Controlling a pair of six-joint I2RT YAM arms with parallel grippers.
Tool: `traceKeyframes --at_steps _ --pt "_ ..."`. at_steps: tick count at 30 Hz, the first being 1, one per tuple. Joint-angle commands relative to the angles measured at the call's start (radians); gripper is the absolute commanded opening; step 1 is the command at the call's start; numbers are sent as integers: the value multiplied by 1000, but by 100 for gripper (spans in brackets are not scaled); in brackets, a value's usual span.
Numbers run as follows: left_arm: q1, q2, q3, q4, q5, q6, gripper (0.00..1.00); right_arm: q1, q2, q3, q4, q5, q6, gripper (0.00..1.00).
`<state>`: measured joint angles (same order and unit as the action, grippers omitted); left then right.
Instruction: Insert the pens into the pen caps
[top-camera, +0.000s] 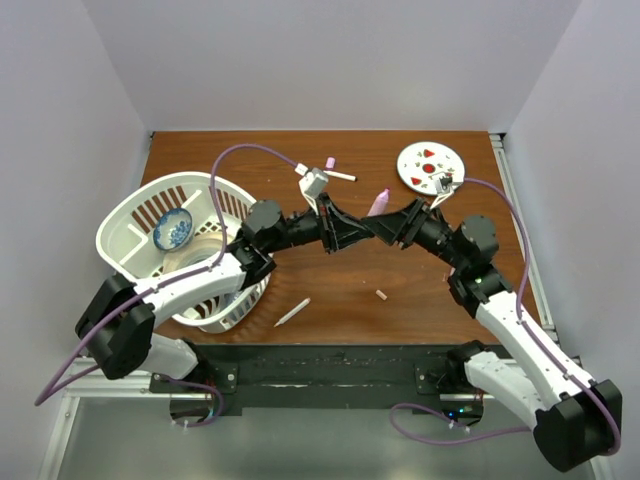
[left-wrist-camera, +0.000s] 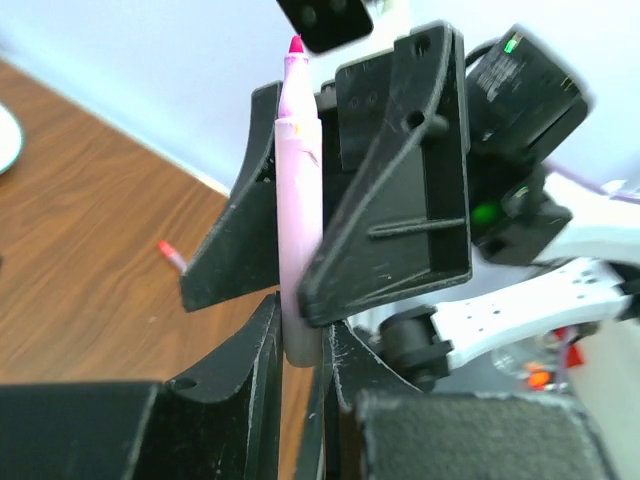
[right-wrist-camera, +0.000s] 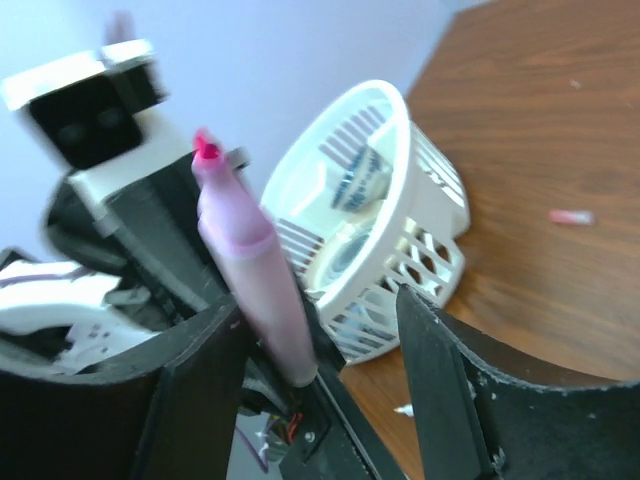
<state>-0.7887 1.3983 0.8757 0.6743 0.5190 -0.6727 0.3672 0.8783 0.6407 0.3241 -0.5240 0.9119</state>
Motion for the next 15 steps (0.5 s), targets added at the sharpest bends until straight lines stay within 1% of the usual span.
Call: traceKeyframes --at_steps 1,2,3,4,5,8,15 --pt "39 -28 -4 274 137 -177 0 -1 -33 -9 315 -85 59 58" --pt "39 -27 -3 281 145 -182 0 -1 -38 -13 334 -85 68 54" --pt "37 -27 -6 291 150 -188 0 1 -42 -32 387 -74 79 51" --pt "37 -28 -9 298 159 -201 0 -1 -45 -41 415 -68 105 45" --pt "37 -28 -14 310 164 -208 0 -1 -47 -47 441 -64 117 43" --pt "39 -28 -24 332 171 -228 0 1 -44 -53 515 -68 143 39" --pt "39 -27 -30 364 179 -255 0 -1 -4 -42 559 -110 153 38"
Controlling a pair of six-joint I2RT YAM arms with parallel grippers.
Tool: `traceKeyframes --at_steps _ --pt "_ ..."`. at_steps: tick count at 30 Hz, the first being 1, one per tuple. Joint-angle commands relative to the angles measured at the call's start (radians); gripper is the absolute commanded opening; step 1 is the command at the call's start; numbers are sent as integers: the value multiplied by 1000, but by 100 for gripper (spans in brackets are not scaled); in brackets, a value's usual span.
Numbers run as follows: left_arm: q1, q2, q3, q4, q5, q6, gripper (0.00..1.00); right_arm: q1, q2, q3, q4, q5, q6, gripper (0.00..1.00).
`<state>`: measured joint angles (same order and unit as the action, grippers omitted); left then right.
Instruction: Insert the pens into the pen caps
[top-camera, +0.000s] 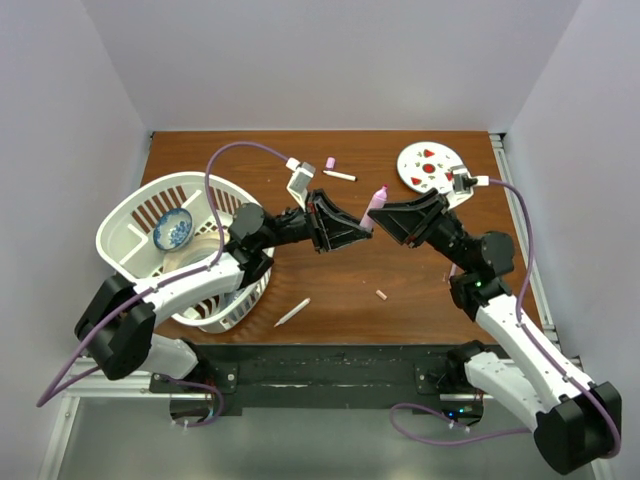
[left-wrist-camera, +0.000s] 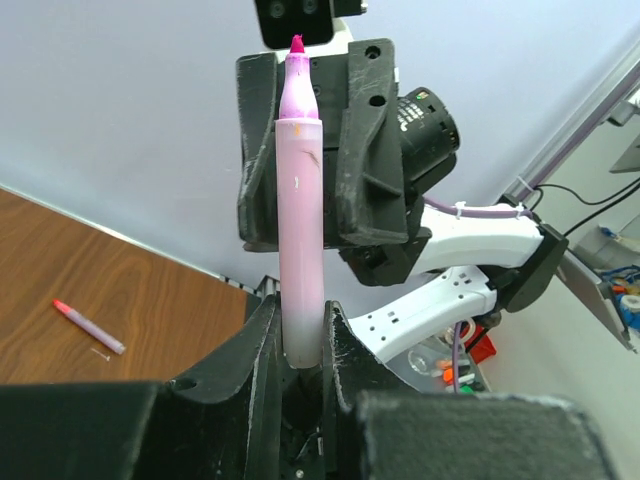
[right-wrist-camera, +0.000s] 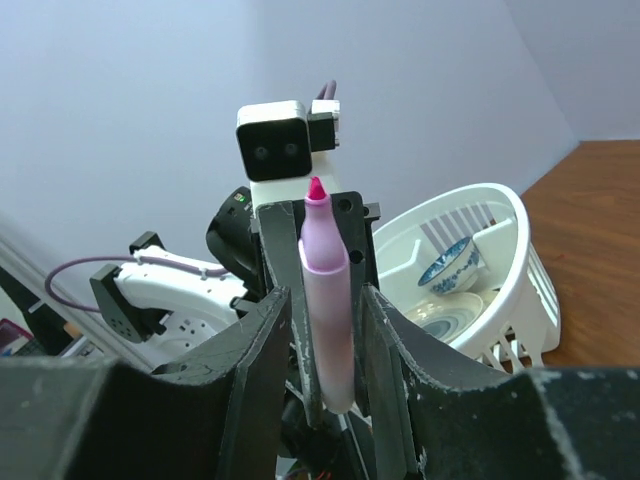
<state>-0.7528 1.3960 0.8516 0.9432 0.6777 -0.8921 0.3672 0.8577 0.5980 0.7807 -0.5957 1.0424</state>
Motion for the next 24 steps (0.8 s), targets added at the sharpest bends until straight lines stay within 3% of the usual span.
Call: traceKeyframes --at_steps 1,9,14,17,18,19,21,22,23,24 --pt "1 -23 -6 101 22 -48 0 1 23 0 101 -44 19 38" --pt "1 4 17 147 28 -100 0 4 21 -10 75 -59 -13 26" --pt "1 18 24 147 23 -108 0 12 18 -10 51 -67 -27 33" --pt "0 20 29 134 17 -99 0 15 20 -17 46 -72 -36 33" --pt "1 24 32 129 17 -97 0 15 23 -18 48 -72 -39 29" --pt "1 27 35 124 19 -97 0 16 23 -18 51 -79 -41 16" --pt "1 35 40 123 26 -97 0 16 9 -21 49 -70 -47 1" --pt "1 35 40 105 26 -94 2 16 4 -26 48 -49 -50 0" --pt "1 28 38 86 23 -84 12 16 -2 -27 42 -44 -51 0" --pt "1 20 35 30 7 -46 40 16 -17 -23 25 -39 -67 0"
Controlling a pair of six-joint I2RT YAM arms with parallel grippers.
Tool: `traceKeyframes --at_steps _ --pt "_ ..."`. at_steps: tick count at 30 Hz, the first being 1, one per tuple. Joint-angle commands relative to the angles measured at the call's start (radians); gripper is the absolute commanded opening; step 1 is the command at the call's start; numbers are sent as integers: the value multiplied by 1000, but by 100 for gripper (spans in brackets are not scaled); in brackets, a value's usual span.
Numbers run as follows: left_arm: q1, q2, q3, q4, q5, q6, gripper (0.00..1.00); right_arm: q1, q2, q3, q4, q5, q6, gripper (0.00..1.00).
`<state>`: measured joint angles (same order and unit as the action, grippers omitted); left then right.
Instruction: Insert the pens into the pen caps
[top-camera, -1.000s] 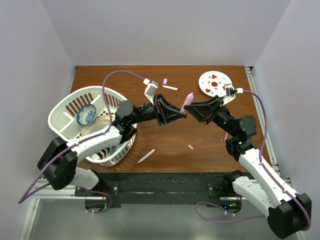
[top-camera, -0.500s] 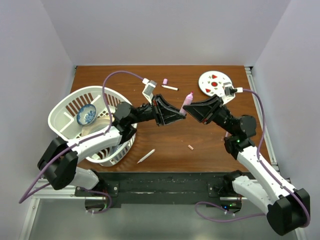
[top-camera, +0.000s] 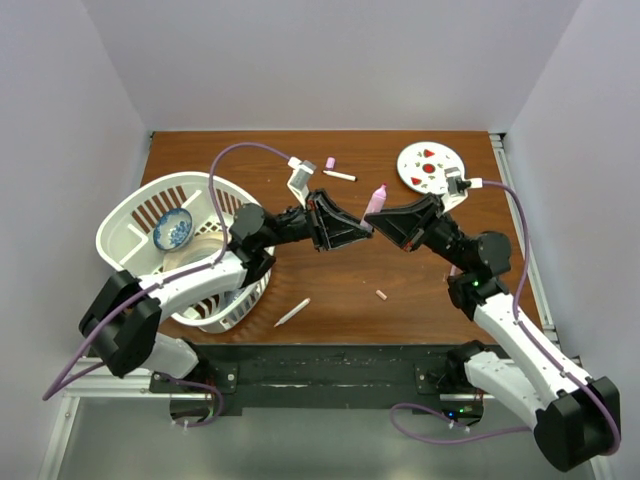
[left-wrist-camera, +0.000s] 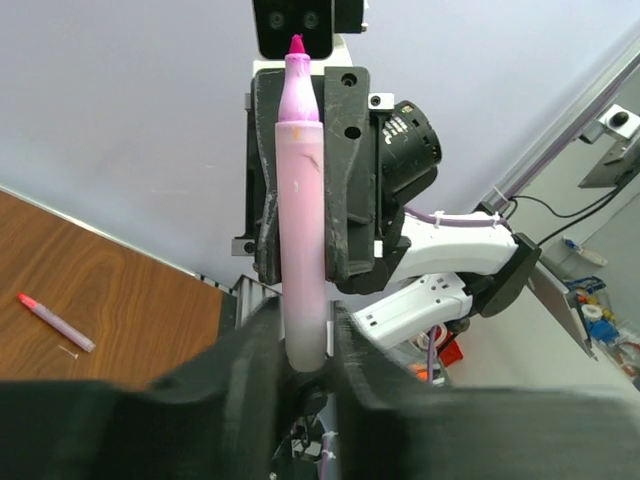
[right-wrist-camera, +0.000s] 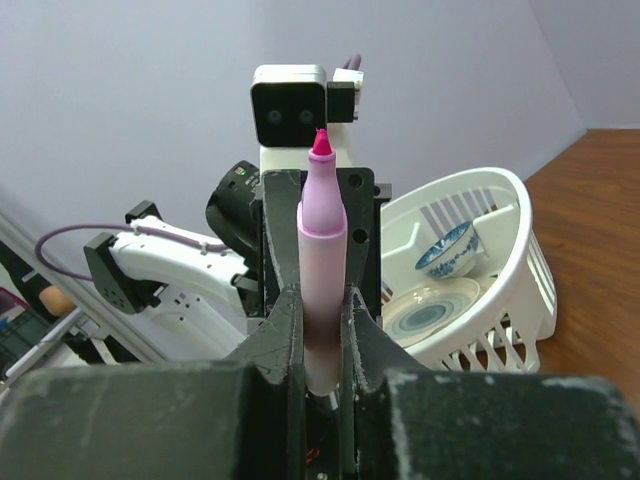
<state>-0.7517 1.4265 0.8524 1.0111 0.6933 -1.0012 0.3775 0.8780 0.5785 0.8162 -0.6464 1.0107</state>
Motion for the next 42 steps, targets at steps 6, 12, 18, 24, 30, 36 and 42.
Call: traceKeyframes --at_steps 6,12,18,24,30,36,42 --pt "0 -119 45 -438 -210 366 81 6 -109 182 -464 134 -254 0" --pt "2 -155 166 -843 -616 590 84 6 -198 302 -861 457 -319 0" --pt "26 72 539 -1130 -908 759 79 8 -224 320 -933 390 -354 0" --pt "49 440 983 -1330 -1014 851 75 8 -310 274 -962 386 -354 0" --pt "90 761 1290 -1413 -1055 886 70 8 -347 264 -977 369 -345 0" --pt "132 920 1341 -1281 -1088 920 71 8 -370 244 -982 327 -336 0" --pt "160 1045 1412 -1206 -1054 917 71 6 -382 238 -980 324 -342 0"
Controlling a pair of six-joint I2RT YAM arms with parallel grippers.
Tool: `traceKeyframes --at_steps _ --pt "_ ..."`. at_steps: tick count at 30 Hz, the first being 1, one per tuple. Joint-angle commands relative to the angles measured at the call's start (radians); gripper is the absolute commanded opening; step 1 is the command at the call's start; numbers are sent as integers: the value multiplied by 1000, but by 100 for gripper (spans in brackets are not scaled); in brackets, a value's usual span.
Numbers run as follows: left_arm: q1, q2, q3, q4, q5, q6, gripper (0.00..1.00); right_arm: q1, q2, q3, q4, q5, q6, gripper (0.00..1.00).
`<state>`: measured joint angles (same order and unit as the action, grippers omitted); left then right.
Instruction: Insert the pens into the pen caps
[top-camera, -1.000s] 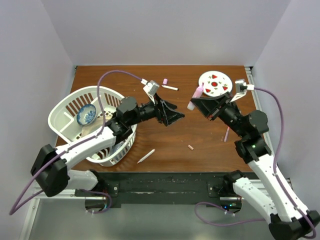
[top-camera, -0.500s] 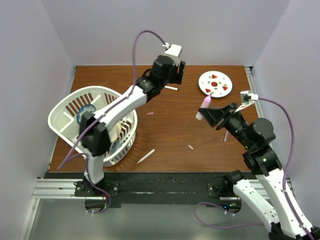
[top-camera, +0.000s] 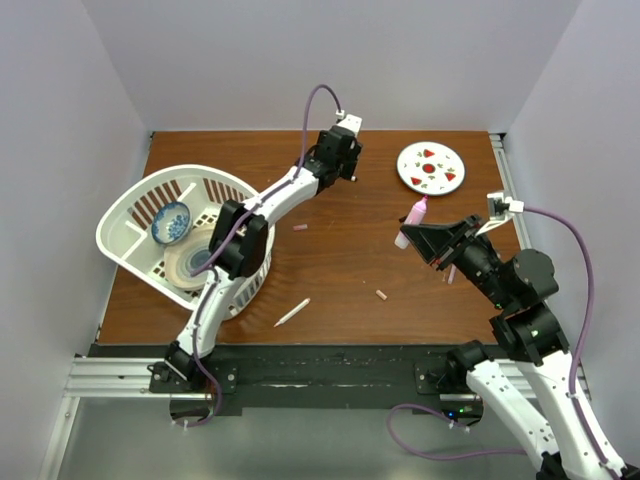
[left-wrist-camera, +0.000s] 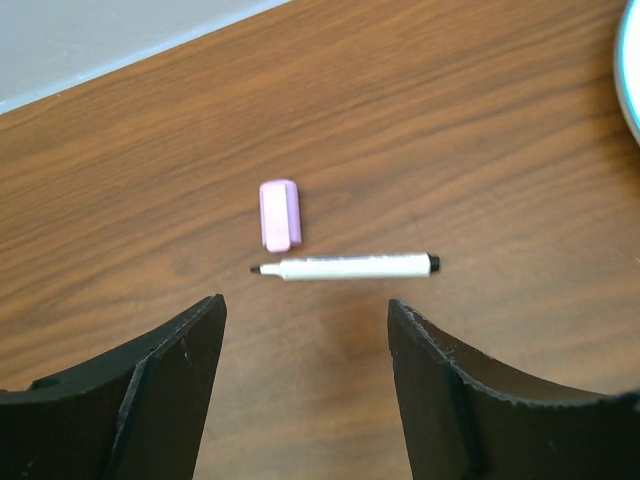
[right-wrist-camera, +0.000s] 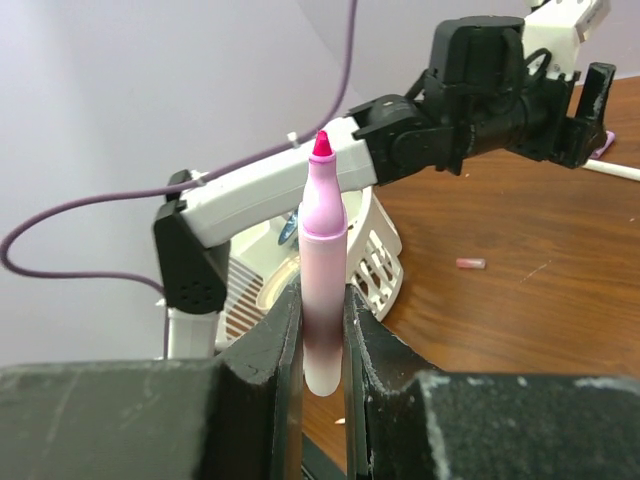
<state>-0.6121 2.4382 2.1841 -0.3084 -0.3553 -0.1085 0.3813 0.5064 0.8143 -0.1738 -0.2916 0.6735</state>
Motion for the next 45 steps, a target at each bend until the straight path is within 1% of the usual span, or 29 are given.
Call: traceKeyframes --at_steps 1,2,4,5,7,8,9,11,15,16,17,20,23,25,27,29,31,32,34,35,37,38,39,40,41,42,43,44,45 --pt "20 33 71 129 -10 26 70 4 -11 3 11 -30 -6 0" --pt "20 28 60 150 -33 21 70 2 -9 3 14 -32 -8 0" --pt "18 -23 -22 195 -45 29 68 2 -6 0 20 -32 -12 0" --pt "20 -51 -112 256 -60 33 68 2 -3 0 20 -32 -17 0" --pt "18 -137 -196 295 -62 44 68 4 4 2 19 -30 -17 0" --pt "18 -163 -251 352 -50 46 68 2 7 2 19 -30 -20 0" --pt "18 -206 -267 356 -50 47 68 2 11 0 19 -30 -19 0" --pt "9 -244 -300 345 -51 47 68 2 15 0 22 -23 -23 0" --pt "-24 -361 -340 319 -60 53 69 2 44 26 -22 23 -43 0" --pt "-29 -375 -343 313 -60 50 69 2 58 45 -50 26 -48 0" --pt "-32 -389 -342 274 -63 46 69 4 58 49 -55 26 -46 0" --pt "-46 -433 -346 229 -68 21 68 4 55 57 -67 32 -45 0" --pt "-81 -494 -391 241 -47 6 68 1 52 91 -130 52 -67 0" --pt "-141 -525 -396 242 -74 35 68 2 43 102 -156 58 -71 0" --pt "-207 -527 -368 229 -132 55 68 2 21 102 -159 58 -65 0" --pt "-238 -522 -333 195 -151 58 68 4 11 98 -162 62 -60 0" --pt "-261 -521 -319 170 -148 26 68 2 6 79 -159 81 -63 0" --pt "-262 -525 -323 148 -127 9 68 2 10 72 -164 107 -66 0" --pt "-261 -563 -349 138 -96 -34 68 4 37 57 -173 112 -78 0" --pt "-261 -585 -401 143 -53 -43 68 2 44 52 -177 118 -81 0" --pt "-261 -683 -481 169 30 -69 67 2 64 46 -181 137 -86 0" --pt "-259 -724 -576 205 108 -80 67 2 67 46 -175 140 -94 0" --pt "-253 -810 -628 228 157 -91 67 2 69 46 -164 137 -92 0" --pt "-250 -856 -683 259 211 -114 67 4 76 52 -135 131 -92 0" --pt "-245 -902 -789 337 339 -128 68 4 80 54 -113 118 -88 0" --pt "-227 -988 -840 368 408 -144 68 4 84 54 -81 65 -86 0" --pt "-218 -1027 -884 397 476 -181 69 4 89 43 -2 42 -80 0" --pt "-206 -1059 -967 461 616 -198 69 2 92 34 40 14 -57 0" --pt "-184 -1118 -1000 488 674 -216 70 2 95 23 87 -16 -45 0"
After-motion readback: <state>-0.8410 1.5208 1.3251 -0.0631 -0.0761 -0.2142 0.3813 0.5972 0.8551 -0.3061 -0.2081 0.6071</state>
